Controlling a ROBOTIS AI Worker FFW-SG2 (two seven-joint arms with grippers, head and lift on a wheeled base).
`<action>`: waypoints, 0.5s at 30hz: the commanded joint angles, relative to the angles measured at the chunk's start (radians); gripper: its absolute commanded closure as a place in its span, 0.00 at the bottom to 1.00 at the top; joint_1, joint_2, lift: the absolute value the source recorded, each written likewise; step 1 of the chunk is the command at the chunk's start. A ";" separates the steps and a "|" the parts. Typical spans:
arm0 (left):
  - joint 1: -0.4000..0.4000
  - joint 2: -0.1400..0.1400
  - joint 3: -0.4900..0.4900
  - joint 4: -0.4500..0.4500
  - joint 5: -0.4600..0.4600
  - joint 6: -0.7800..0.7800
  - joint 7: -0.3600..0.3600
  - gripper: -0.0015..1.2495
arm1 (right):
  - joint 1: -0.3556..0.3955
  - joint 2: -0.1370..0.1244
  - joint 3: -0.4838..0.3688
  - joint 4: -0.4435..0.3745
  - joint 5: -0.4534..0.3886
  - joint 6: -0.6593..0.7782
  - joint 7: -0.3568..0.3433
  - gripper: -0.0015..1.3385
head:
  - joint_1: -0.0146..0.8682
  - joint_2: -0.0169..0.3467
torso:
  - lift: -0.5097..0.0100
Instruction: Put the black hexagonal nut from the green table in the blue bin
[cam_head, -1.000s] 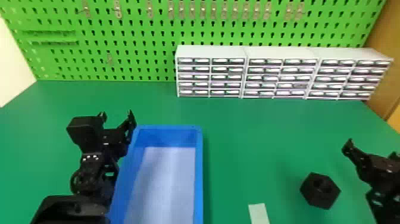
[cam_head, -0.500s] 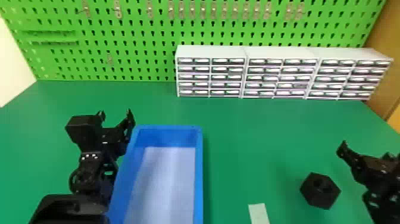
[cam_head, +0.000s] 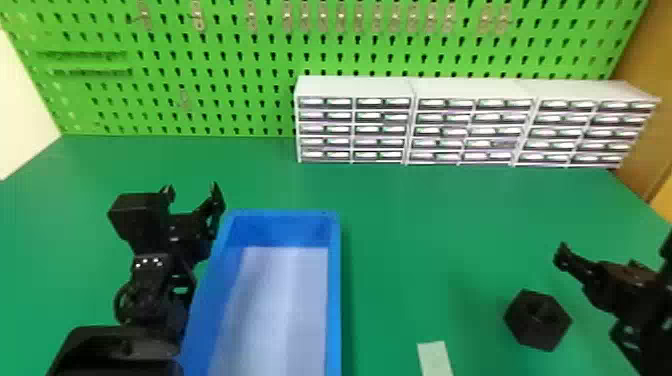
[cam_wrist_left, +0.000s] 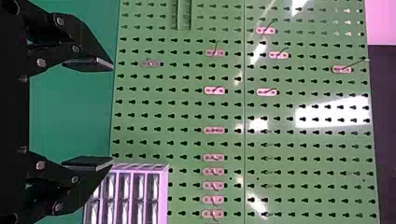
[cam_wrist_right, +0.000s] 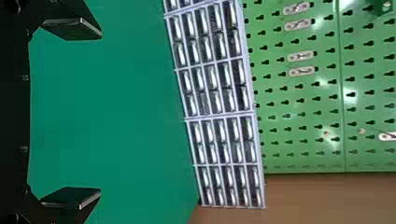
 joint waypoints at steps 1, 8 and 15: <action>0.000 0.000 0.001 0.000 0.000 0.000 0.000 0.42 | -0.006 -0.004 -0.010 -0.044 -0.018 0.105 0.004 0.09 | 0.76 0.20 | 0.80; -0.002 0.000 0.004 0.000 0.000 -0.003 0.000 0.42 | -0.020 -0.004 -0.036 -0.107 -0.033 0.277 0.005 0.09 | 0.76 0.20 | 0.80; 0.000 0.000 0.006 0.000 0.000 -0.008 0.000 0.42 | -0.026 -0.009 -0.041 -0.143 -0.050 0.380 0.005 0.09 | 0.76 0.20 | 0.80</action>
